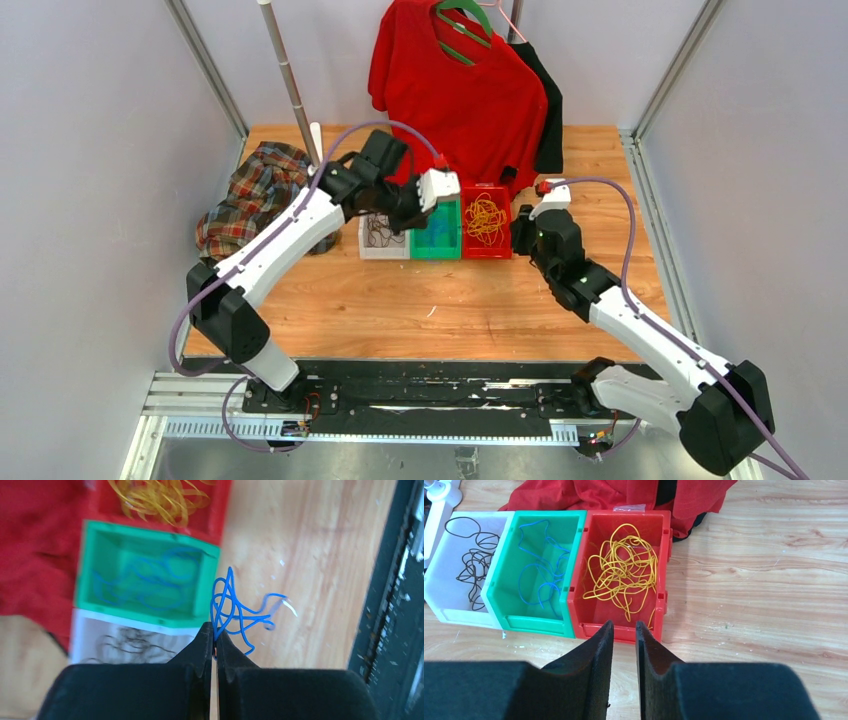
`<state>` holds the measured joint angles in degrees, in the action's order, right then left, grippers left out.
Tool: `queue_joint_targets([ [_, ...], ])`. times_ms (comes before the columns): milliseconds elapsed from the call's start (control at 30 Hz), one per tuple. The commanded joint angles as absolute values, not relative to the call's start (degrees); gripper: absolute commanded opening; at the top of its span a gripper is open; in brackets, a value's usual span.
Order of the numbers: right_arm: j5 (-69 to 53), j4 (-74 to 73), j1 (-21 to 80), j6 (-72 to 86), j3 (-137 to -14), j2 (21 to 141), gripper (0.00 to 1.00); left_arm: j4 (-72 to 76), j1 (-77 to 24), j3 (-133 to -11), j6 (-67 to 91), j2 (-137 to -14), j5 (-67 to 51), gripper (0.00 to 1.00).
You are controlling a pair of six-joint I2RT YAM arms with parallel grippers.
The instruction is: Untangle the cables
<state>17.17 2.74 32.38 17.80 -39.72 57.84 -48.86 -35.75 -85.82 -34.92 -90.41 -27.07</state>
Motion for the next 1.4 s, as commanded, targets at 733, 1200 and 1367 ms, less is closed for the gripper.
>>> queue_joint_targets([
  [733,25.14,2.44,32.24,18.51,-38.46,53.97,0.22,-43.85,-33.54,-109.47,-34.04,-117.63,-7.97,0.39],
  [1200,34.55,1.39,32.21,15.46,-38.59,53.95,0.69,-49.31,-23.17,-104.52,-24.11,-94.88,-17.86,0.98],
  [1367,48.01,12.93,31.74,6.77,-31.20,53.12,0.74,-35.97,-9.98,-85.69,-17.83,-80.28,-21.60,0.98],
])
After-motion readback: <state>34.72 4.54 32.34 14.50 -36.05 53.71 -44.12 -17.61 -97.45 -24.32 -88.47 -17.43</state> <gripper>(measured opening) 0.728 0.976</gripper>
